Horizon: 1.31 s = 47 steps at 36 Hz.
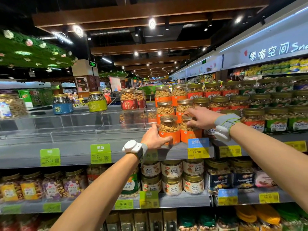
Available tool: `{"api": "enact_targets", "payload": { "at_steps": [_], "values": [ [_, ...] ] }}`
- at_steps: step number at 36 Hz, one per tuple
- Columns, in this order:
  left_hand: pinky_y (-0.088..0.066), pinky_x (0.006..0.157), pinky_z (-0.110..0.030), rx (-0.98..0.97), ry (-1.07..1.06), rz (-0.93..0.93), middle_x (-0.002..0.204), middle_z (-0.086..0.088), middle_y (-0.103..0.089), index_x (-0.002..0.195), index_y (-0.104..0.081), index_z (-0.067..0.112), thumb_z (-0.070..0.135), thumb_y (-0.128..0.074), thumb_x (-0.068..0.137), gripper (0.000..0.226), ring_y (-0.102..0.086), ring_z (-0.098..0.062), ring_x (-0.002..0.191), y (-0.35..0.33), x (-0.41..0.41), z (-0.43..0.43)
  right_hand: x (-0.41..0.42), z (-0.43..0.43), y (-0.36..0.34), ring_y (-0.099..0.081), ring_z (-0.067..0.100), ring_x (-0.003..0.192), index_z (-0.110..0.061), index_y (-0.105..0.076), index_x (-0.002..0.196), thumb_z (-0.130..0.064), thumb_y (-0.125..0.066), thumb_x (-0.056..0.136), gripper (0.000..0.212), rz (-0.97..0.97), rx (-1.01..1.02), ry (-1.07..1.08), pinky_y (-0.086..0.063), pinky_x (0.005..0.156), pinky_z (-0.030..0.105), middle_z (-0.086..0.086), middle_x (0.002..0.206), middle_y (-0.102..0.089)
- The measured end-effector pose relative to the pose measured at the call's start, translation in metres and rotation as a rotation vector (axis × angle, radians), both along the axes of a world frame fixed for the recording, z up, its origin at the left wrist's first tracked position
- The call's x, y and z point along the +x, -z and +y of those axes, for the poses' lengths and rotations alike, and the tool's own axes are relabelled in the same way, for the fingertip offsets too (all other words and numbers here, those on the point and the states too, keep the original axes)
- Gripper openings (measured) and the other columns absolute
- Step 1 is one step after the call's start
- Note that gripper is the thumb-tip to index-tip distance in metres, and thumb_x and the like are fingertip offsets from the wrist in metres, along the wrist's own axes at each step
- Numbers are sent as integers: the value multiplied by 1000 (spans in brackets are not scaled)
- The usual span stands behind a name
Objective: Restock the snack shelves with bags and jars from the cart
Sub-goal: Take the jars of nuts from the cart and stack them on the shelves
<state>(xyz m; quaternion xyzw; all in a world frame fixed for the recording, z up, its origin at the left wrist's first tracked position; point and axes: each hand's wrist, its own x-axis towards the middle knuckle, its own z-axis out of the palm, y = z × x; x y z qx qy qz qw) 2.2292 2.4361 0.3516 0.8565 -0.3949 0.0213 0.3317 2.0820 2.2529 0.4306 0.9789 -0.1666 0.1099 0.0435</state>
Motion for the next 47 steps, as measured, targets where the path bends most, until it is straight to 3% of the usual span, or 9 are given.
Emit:
{"api": "enact_targets", "payload": {
  "at_steps": [6, 11, 16, 24, 27, 33, 37, 40, 47],
  "values": [
    [-33, 116, -45, -147, -61, -79, 145, -12, -37, 152, -28, 16, 60, -71, 84, 92, -35, -30, 139, -1, -5, 8, -4, 9, 14, -22, 29, 142, -18, -32, 151, -53, -56, 95, 70, -237, -30, -33, -31, 116, 47, 10, 153, -29],
    [-47, 98, -47, -679, -14, -281, 120, -8, -50, 129, -48, 11, 28, -64, 91, 44, -54, -27, 110, -18, -42, 5, -15, 13, 29, -35, 25, 126, -19, -53, 132, -36, -60, 94, 42, -619, 60, -87, -31, 107, 33, 8, 132, -44],
    [-50, 85, -42, -727, 216, -140, 106, -8, -58, 113, -56, 11, 33, -54, 87, 35, -59, -27, 94, -2, -86, -25, -46, 20, 70, -46, 19, 110, -22, -65, 108, -16, -63, 90, 19, -775, 282, -48, -41, 100, 34, 1, 110, -49],
    [-46, 72, -41, -347, 533, 181, 74, 4, -56, 103, -44, 20, 31, -57, 100, 17, -60, -28, 79, 89, -176, -90, -172, 21, 161, -59, 11, 88, -26, -66, 97, -9, -63, 91, 18, -639, 545, 312, -41, 77, 21, -4, 98, -63],
    [-38, 63, -37, -149, 635, 227, 75, 5, -53, 102, -40, 18, 37, -53, 102, 23, -58, -24, 76, 123, -217, -110, -225, 13, 197, -61, 6, 83, -37, -65, 87, -18, -66, 93, 20, -557, 700, 449, -48, 77, 25, -15, 91, -66],
    [-43, 74, -45, 128, 773, 243, 88, -17, -59, 94, -49, 11, 30, -46, 105, 22, -59, -34, 80, 194, -328, -149, -349, 7, 260, -54, -1, 69, 4, -68, 102, -4, -57, 97, 14, -482, 824, 698, -39, 63, 11, 7, 88, -59],
    [-48, 79, -41, 351, 887, 140, 104, -16, -65, 109, -68, 6, 40, -55, 94, 39, -64, -31, 94, 237, -405, -169, -441, -4, 314, -56, 10, 53, -6, -69, 88, -33, -63, 97, 29, -504, 1012, 852, -48, 50, 27, 14, 81, -62],
    [-43, 69, -36, 404, 1013, 152, 81, -4, -59, 83, -74, 10, 58, -60, 80, 51, -58, -18, 73, 271, -446, -185, -493, -15, 358, -59, 17, 58, -4, -66, 93, -45, -66, 92, 41, -502, 1125, 969, -53, 54, 33, 10, 79, -66],
    [-42, 58, -32, 610, 1049, 90, 62, -7, -60, 50, -54, 25, 35, -67, 94, 48, -51, -15, 53, 349, -501, -209, -572, -14, 433, -65, 22, 66, 0, -71, 93, -28, -57, 100, 32, -413, 1242, 1191, -59, 60, 33, 20, 91, -74]
  ]
}}
